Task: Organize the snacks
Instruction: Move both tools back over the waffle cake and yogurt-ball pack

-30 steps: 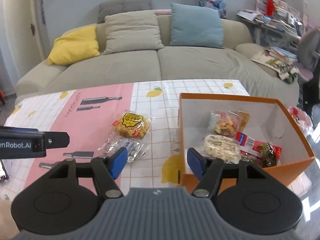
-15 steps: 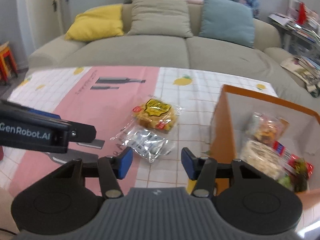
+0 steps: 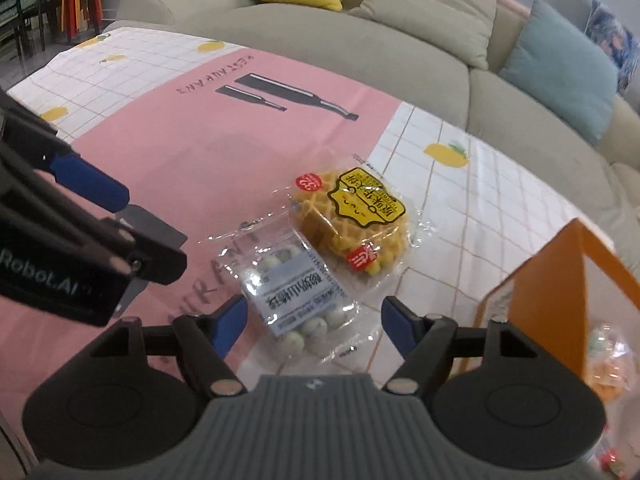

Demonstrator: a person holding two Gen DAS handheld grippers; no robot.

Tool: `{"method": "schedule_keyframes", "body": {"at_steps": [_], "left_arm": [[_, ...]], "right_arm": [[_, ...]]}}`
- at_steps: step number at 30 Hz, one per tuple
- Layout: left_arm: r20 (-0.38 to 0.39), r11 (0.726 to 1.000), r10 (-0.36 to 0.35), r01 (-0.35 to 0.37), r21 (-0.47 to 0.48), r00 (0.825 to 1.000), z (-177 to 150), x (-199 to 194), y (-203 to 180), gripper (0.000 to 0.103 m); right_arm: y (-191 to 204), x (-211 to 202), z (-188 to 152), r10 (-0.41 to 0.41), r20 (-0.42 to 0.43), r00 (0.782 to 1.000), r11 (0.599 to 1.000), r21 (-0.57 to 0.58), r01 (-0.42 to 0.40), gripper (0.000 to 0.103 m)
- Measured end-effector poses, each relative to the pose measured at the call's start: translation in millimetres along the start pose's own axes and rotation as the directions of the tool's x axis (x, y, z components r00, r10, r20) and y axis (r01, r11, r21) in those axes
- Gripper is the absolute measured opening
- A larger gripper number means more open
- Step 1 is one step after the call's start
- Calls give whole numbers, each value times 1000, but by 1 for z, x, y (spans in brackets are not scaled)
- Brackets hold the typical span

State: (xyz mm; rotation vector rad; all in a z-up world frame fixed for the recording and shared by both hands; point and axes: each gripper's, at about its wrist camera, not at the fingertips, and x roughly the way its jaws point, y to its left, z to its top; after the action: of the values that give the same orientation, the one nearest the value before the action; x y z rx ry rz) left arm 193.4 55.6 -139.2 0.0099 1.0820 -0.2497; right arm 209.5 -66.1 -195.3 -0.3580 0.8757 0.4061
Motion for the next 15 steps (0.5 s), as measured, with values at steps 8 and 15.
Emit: {"method": "schedule_keyframes", "body": {"at_steps": [8, 15], "left_arm": [[-1, 1000, 3, -3, -12, 1000, 1, 7, 4, 78], [-20, 999, -2, 1, -38, 1000, -6, 0, 6, 78]], "right_arm": [[-13, 14, -1, 82, 5, 997, 982, 168, -81, 75], [3, -4, -18, 169, -16, 986, 952, 260, -159, 63]]}}
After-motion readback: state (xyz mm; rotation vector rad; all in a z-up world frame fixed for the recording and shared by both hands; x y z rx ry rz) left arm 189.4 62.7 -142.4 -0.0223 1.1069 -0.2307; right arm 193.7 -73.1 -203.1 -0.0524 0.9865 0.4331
